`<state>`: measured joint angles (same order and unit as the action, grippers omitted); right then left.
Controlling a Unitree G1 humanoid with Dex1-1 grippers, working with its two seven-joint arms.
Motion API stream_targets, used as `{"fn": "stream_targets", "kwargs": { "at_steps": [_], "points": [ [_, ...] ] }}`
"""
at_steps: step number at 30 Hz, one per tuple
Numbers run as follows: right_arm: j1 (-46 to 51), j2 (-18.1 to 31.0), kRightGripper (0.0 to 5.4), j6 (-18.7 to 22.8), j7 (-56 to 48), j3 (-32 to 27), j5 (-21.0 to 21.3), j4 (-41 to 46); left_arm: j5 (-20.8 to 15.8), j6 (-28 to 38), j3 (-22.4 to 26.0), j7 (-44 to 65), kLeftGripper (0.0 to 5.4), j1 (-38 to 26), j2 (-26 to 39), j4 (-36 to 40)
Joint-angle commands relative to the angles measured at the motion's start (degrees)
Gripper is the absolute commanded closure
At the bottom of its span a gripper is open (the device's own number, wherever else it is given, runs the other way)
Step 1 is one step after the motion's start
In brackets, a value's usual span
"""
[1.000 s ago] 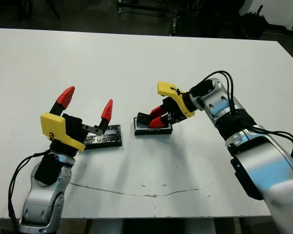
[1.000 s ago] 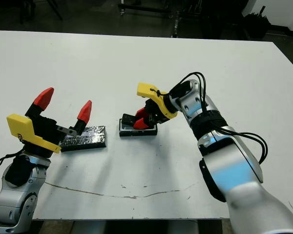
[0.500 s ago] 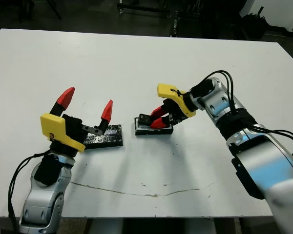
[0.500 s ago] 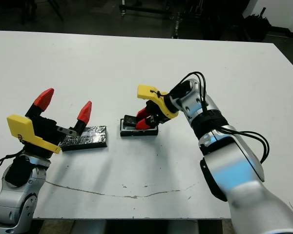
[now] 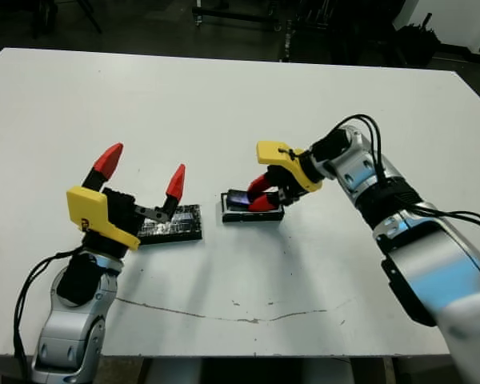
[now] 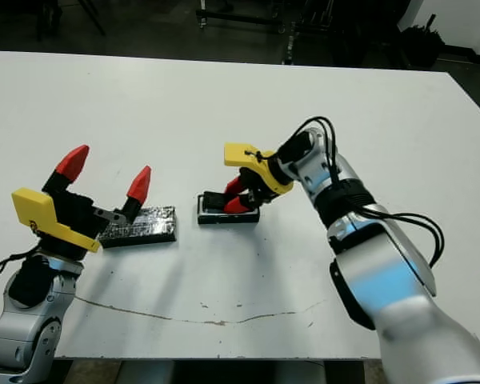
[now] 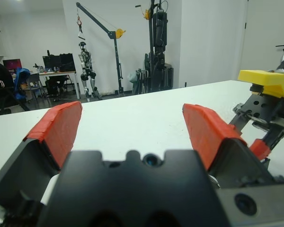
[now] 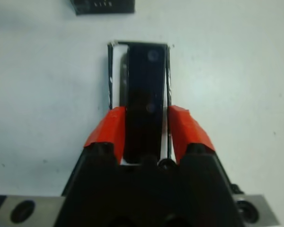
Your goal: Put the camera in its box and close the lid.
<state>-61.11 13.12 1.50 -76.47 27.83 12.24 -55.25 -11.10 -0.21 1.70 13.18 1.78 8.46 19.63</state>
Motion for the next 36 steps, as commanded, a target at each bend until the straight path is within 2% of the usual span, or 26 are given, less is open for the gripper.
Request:
{"fn": "stream_targets", "kwargs": {
  "at_steps": [1, 5, 8, 15, 18, 19, 22, 27, 32, 34, 36],
  "points": [
    [1.34, 2.51, 2.38, 0.91, -0.40, 0.76, 2.30, -2.00, 0.17, -0.48, -0.09, 0.07, 0.00, 0.36, 0.15, 0.01],
    [0.15, 3.19, 1.86, 1.73, -0.90, -0.31, 1.65, -3.29, 0.09, -0.25, -0.14, 0.10, 0.00, 0.05, 0.02, -0.38],
    [-0.12, 4.05, 1.47, 0.69, -1.13, -1.29, 1.20, -3.57, 0.38, -0.53, -0.26, -0.28, 0.00, -0.09, -0.12, -0.29],
    [-0.84, 7.05, 0.56, 3.25, -3.49, -3.87, -0.15, -1.50, 0.34, -0.04, -0.35, -0.15, 0.00, -0.38, -0.21, -0.71],
    [-0.80, 9.66, 0.15, -0.05, -5.78, -5.23, -1.01, 0.91, 0.14, -0.69, -0.26, -0.35, 0.00, -0.39, -0.25, -0.32],
    [-0.92, 10.52, 0.02, 0.15, -6.44, -5.77, -1.30, 1.50, 0.02, -0.95, -0.21, -0.39, 0.00, -0.41, -0.26, -0.20],
    [-1.30, 13.17, 0.02, 3.12, -7.49, -7.53, -2.14, 3.15, 0.07, -0.59, -0.19, -0.18, 0.00, -0.65, -0.18, -0.61],
    [-2.23, 18.50, 0.02, 5.60, -8.19, -9.32, -2.12, 6.56, 0.05, 0.07, -0.24, 0.14, 0.00, -0.98, -0.18, -1.26],
    [0.65, 22.78, 0.02, 5.13, -6.16, -14.42, -5.59, 8.40, 0.16, -0.42, -0.02, 0.04, 0.00, -0.93, 0.12, -1.16],
    [3.90, 23.17, 0.02, 4.61, -2.19, -17.60, -7.67, 11.26, 0.14, -0.71, 0.04, 0.06, 0.00, -0.87, 0.27, -0.97],
    [11.00, 21.99, 0.02, 5.45, 7.94, -22.43, -9.37, 20.42, -0.47, -0.71, 0.08, 0.49, 0.00, -0.83, 0.26, -1.05]
  ]
}}
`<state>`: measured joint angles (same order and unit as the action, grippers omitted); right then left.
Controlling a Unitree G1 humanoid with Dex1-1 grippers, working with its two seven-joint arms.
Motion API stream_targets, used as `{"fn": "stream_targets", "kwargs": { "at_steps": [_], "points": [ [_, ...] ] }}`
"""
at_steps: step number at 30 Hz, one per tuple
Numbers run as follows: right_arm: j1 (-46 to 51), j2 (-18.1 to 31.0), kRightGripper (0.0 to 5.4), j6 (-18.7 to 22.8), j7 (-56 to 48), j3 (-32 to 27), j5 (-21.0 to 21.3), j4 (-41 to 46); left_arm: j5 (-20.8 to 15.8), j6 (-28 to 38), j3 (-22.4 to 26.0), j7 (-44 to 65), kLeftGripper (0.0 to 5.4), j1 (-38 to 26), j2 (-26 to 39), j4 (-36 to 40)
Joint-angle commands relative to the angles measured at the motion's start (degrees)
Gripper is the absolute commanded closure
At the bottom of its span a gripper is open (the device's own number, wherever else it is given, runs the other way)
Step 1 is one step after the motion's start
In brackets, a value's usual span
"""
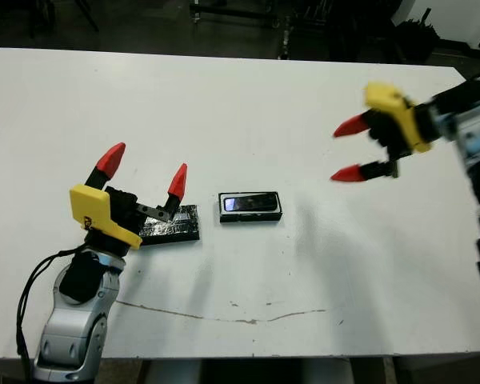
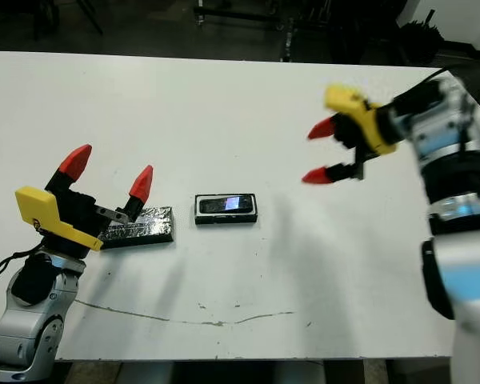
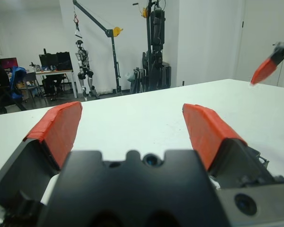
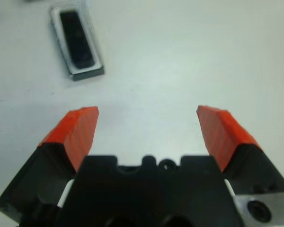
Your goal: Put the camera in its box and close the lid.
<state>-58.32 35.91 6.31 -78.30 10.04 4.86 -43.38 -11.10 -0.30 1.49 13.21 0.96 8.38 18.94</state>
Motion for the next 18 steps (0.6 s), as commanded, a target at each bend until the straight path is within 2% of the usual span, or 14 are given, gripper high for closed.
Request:
{"fn": "stream_targets", "kwargs": {
  "at_steps": [1, 5, 8, 10, 14, 18],
  "points": [
    [11.93, -1.76, 0.02, 1.21, 14.34, -6.69, -2.82, 13.67, -0.52, -0.54, 0.28, 0.57, 0.00, 0.01, 0.35, -0.43],
    [25.64, -7.12, 0.43, 6.44, 26.41, -10.29, -6.12, 35.62, 0.16, -0.58, 0.09, 0.23, 0.00, 0.25, 0.31, -0.30],
    [33.26, -10.51, 0.88, 5.14, 31.99, -9.51, -6.34, 47.24, 0.01, -0.55, 0.17, 0.22, 0.00, 0.29, 0.27, -0.27],
    [36.86, -12.41, 1.09, 3.58, 35.89, -7.60, -4.37, 52.17, 0.13, -0.58, 0.12, 0.08, 0.00, 0.33, 0.22, -0.14],
    [39.85, -14.63, 1.71, -0.21, 42.00, -3.56, -0.17, 53.96, 0.36, -0.44, -0.12, -0.06, 0.00, 0.49, 0.06, 0.02],
    [40.20, -16.82, 2.30, -1.85, 44.95, -0.99, 0.70, 51.61, 0.27, 0.17, -0.12, 0.17, 0.00, 0.68, 0.02, -0.30]
  ]
}}
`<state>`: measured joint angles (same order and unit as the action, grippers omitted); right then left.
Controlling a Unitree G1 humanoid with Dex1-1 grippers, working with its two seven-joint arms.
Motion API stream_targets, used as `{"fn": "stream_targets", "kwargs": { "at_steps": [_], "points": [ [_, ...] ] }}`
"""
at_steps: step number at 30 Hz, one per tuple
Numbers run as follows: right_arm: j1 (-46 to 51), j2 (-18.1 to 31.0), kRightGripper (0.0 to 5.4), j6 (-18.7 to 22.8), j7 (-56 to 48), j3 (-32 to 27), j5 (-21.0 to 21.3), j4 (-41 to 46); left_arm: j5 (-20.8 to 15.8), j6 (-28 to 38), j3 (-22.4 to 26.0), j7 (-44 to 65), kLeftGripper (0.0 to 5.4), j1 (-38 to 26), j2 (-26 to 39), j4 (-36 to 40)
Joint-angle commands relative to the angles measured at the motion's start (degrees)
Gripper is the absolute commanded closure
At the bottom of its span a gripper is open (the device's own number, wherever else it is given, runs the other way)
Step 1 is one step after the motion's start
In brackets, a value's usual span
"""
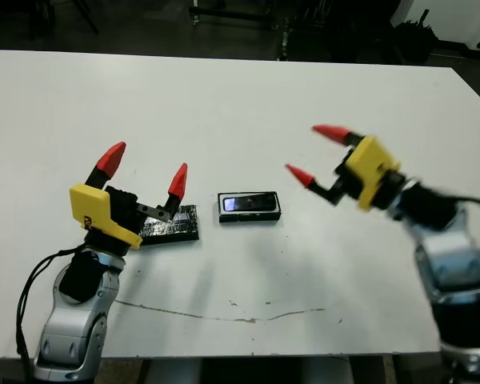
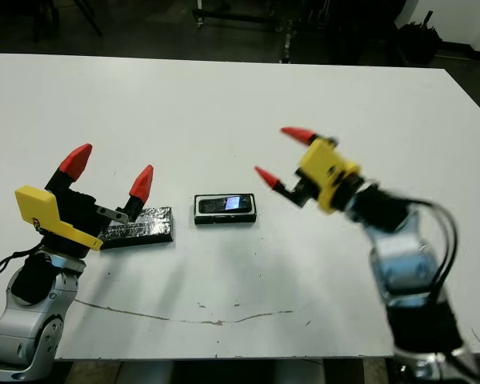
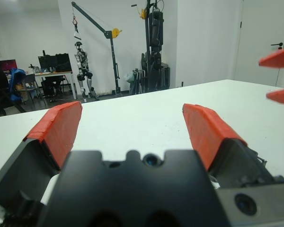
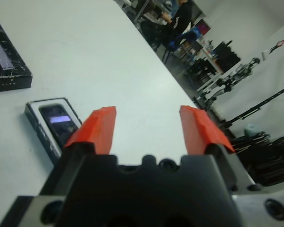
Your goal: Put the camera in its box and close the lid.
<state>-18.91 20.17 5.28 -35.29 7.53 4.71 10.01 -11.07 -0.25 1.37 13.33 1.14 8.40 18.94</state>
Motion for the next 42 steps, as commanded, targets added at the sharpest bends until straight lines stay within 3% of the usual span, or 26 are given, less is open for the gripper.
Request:
{"fn": "stream_targets", "kwargs": {
  "at_steps": [1, 9, 22, 32, 42],
  "points": [
    [0.80, -1.73, 2.42, -1.22, 2.84, 2.14, 1.13, -2.28, 0.19, 0.09, 0.02, 0.06, 0.00, 0.55, 0.02, -0.29],
    [-0.21, -6.07, 3.54, -0.15, 8.36, 6.40, 4.15, -4.80, -0.29, -0.51, 0.05, 0.01, 0.00, 0.82, -0.11, 0.05],
    [-2.61, -7.35, 5.39, 1.11, 11.10, 10.25, 9.62, -15.24, -0.01, -0.25, -0.30, -0.12, 0.00, 1.08, -0.36, 0.20],
    [2.52, -3.74, 5.39, -3.52, 8.67, 13.16, 11.25, -18.59, -0.05, -0.25, -0.32, -0.14, 0.00, 1.22, -0.61, 0.28],
    [8.42, -0.46, 5.39, -4.85, 7.56, 13.18, 11.32, -15.96, 0.01, -0.63, -0.37, -0.04, 0.00, 1.24, -0.49, 0.46]
  ]
}}
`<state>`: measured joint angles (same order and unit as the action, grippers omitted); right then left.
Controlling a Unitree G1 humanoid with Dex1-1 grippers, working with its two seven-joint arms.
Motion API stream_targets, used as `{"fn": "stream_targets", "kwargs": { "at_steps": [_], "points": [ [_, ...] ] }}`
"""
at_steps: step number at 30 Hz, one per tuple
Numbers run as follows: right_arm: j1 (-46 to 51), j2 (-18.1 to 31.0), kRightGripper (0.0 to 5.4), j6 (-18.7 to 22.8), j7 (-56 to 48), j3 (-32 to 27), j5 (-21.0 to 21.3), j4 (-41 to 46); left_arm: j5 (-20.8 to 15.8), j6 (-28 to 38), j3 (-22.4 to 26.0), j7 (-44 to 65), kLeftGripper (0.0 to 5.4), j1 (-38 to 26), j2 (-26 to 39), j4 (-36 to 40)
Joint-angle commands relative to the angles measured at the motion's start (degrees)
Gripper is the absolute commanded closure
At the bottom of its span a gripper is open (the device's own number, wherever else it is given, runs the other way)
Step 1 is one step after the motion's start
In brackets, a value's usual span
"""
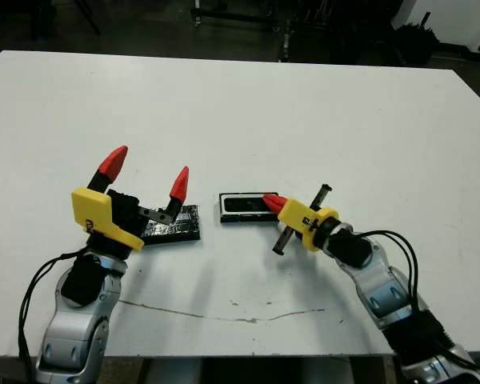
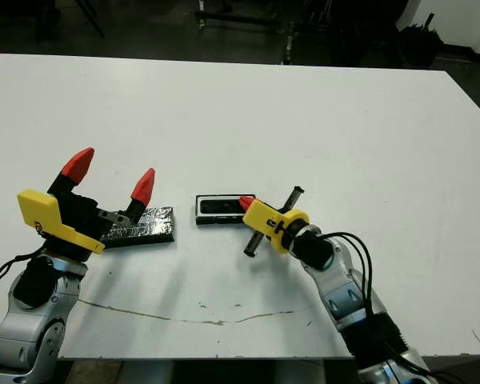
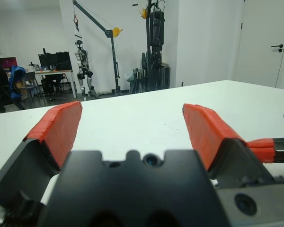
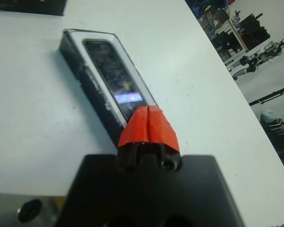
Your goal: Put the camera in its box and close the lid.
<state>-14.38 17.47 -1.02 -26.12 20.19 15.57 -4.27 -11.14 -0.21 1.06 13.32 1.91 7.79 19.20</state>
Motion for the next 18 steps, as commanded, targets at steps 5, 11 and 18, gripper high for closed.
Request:
{"fn": "stream_targets", "kwargs": {
  "at_steps": [5, 11, 18],
  "points": [
    [4.83, 3.02, 5.39, 1.96, -1.88, -1.64, -1.45, 0.46, 0.43, -0.61, -0.03, -0.08, 0.00, 0.48, 0.34, 0.37],
    [8.10, 4.71, 5.39, 3.41, 0.43, -11.56, -6.46, 12.50, 0.63, -1.44, 1.06, 0.29, 0.00, 0.06, 1.81, 1.08],
    [14.90, 3.01, 5.39, 6.60, 1.14, -28.87, -27.46, 28.65, -3.54, -2.63, 5.09, 10.31, 0.00, -4.55, 11.67, -1.18]
  ]
}}
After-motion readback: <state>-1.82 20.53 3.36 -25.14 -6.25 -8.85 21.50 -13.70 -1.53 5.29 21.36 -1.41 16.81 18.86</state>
